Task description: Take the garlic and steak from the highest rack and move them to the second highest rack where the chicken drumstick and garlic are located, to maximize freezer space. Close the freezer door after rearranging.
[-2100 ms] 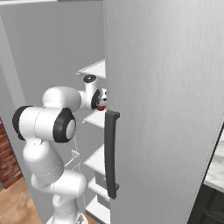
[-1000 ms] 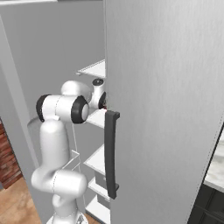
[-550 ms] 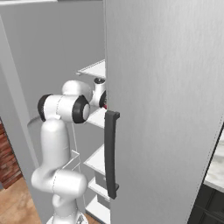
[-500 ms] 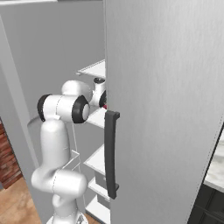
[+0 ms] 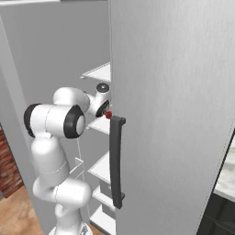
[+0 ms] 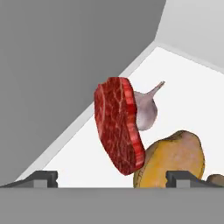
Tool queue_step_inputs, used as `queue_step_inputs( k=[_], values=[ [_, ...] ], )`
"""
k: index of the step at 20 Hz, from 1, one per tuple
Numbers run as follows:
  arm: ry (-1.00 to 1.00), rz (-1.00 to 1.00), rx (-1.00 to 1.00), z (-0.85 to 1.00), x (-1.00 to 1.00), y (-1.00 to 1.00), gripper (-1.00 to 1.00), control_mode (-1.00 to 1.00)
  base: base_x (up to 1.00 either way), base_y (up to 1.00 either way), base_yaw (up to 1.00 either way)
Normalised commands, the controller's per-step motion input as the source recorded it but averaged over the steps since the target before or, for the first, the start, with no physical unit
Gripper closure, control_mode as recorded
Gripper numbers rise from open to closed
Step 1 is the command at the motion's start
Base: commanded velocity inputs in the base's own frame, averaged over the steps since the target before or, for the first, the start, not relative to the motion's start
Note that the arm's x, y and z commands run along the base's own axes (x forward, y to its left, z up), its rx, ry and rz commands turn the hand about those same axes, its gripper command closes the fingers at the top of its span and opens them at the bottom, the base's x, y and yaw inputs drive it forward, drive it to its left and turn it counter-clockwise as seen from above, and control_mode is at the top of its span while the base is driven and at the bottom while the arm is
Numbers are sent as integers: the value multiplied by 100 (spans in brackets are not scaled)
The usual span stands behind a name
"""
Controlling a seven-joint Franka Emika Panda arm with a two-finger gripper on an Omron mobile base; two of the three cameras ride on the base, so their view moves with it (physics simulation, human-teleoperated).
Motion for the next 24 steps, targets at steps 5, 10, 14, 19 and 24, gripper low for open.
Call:
queue_step_inputs(
  k=[5, 10, 14, 19, 24],
  values=[
    [-4, 0, 8, 62, -73, 0, -100, -100, 0, 0, 0],
    [2, 0, 7, 84, -47, 0, -100, -100, 0, 0, 0],
    [2, -1, 3, 64, -53, 0, -100, -100, 0, 0, 0],
    [0, -5, 3, 50, -69, 0, -100, -100, 0, 0, 0],
    [2, -6, 0, 43, -82, 0, -100, -100, 0, 0, 0]
  ],
)
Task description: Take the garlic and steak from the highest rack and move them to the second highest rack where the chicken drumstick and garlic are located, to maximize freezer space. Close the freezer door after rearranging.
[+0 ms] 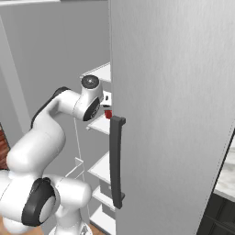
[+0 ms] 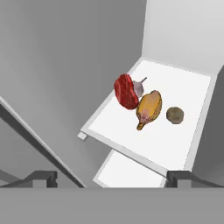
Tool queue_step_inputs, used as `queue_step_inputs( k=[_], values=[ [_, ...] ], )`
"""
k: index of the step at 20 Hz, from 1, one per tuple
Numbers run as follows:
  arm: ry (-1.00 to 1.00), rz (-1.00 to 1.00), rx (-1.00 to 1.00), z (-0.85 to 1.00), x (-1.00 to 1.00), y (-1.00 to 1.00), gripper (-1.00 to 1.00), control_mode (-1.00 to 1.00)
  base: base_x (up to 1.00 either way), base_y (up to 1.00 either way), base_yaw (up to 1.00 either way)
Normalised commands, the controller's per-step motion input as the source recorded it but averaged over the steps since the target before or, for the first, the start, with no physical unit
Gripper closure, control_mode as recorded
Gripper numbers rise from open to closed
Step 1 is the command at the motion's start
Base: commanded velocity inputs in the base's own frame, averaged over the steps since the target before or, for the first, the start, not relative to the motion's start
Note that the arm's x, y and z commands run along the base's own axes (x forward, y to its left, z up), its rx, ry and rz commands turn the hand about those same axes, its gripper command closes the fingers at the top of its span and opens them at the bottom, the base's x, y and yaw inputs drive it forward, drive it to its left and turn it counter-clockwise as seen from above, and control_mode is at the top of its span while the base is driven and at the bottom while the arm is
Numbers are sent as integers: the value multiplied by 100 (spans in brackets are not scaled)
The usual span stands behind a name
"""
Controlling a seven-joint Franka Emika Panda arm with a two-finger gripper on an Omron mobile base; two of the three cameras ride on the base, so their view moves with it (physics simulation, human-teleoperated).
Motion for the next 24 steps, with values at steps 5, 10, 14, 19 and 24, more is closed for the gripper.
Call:
queue_step_inputs(
  k=[5, 10, 14, 19, 24],
  values=[
    [11, -3, 0, 49, -80, -2, -100, -100, 0, 0, 0],
    [8, 0, 0, 34, -82, -8, -100, -100, 0, 0, 0],
    [4, 0, 0, 29, -78, -5, -100, -100, 0, 0, 0],
    [0, -2, 0, 10, -82, 0, -100, -100, 0, 0, 0],
    [0, -5, 0, 10, -72, 0, -100, -100, 0, 0, 0]
  ],
)
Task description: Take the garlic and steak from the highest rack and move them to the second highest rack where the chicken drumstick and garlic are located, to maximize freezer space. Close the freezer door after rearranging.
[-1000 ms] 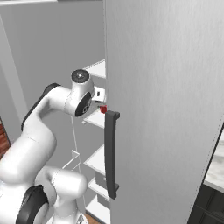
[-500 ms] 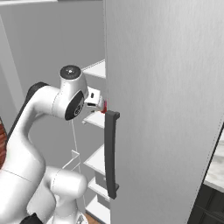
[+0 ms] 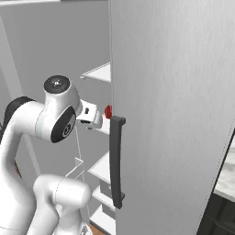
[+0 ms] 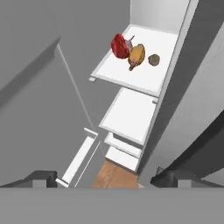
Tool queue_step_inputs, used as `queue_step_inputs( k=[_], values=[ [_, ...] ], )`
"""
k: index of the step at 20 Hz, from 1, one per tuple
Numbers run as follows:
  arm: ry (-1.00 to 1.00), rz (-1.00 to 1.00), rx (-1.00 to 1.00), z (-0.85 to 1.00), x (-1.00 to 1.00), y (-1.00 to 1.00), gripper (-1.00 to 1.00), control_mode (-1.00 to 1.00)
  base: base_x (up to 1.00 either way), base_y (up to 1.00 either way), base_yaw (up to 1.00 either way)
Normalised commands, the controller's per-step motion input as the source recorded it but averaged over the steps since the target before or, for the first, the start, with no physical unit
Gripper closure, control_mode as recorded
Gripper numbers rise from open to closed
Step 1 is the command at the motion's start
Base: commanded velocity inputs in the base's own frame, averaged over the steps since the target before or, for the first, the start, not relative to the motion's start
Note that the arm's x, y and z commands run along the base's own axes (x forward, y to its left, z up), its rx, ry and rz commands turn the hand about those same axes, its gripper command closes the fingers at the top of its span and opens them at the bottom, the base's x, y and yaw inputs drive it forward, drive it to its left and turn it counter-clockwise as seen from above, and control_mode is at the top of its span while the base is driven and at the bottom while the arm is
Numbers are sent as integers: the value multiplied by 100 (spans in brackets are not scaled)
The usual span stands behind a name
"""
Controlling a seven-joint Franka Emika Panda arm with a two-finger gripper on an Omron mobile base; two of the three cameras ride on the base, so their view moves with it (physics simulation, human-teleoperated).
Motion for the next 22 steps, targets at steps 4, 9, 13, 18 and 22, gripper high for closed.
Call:
queue_step_inputs(
  k=[4, 9, 13, 18, 22],
  values=[
    [0, -1, -5, -4, -49, 1, -100, -100, 0, 0, 0],
    [-31, 0, -3, -2, -71, 4, -100, -100, 0, 0, 0],
    [-7, 0, -1, 0, -23, 4, -100, 100, -70, 19, 0],
    [0, 0, 0, 0, 0, 0, -100, 100, -86, 53, 0],
    [0, 0, 0, 0, 0, 0, -100, 100, -49, 76, -7]
  ],
)
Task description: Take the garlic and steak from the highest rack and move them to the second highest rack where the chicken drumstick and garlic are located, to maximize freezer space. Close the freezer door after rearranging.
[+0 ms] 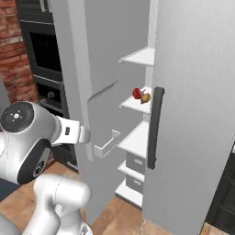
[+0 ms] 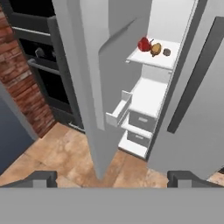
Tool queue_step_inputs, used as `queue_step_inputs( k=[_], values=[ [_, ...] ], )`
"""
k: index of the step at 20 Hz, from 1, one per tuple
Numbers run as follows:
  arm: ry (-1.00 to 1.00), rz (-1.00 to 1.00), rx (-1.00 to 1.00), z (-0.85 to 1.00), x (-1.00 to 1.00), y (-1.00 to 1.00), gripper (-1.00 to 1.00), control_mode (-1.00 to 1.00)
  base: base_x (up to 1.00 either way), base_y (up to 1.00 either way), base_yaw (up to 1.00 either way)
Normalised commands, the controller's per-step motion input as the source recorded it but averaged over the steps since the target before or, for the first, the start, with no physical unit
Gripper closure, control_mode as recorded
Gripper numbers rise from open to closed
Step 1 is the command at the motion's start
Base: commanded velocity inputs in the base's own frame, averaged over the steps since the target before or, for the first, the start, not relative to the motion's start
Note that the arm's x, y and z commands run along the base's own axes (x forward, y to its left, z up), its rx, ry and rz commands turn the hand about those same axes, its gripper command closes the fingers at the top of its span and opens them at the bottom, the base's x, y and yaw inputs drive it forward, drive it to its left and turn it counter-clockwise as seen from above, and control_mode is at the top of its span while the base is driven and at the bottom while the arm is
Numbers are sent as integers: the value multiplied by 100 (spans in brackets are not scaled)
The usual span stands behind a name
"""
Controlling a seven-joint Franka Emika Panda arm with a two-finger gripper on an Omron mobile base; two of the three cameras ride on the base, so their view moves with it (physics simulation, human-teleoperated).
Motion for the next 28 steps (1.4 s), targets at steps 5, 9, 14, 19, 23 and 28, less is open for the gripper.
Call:
queue_step_inputs(
  k=[5, 9, 14, 19, 23, 28],
  values=[
    [0, 0, 0, 0, 0, 0, -100, 100, 0, 100, -28],
    [0, 0, 0, 0, 0, 0, -100, 100, 0, 100, -26],
    [0, 0, 0, 0, 0, 0, -100, 100, 13, 100, -39],
    [0, 0, 0, 0, 0, 0, -100, 100, 39, 77, -57],
    [0, 0, 0, 0, 0, 0, -100, 100, 49, 66, -57],
    [0, 0, 0, 0, 0, 0, -100, 100, 54, 63, -60]
  ],
)
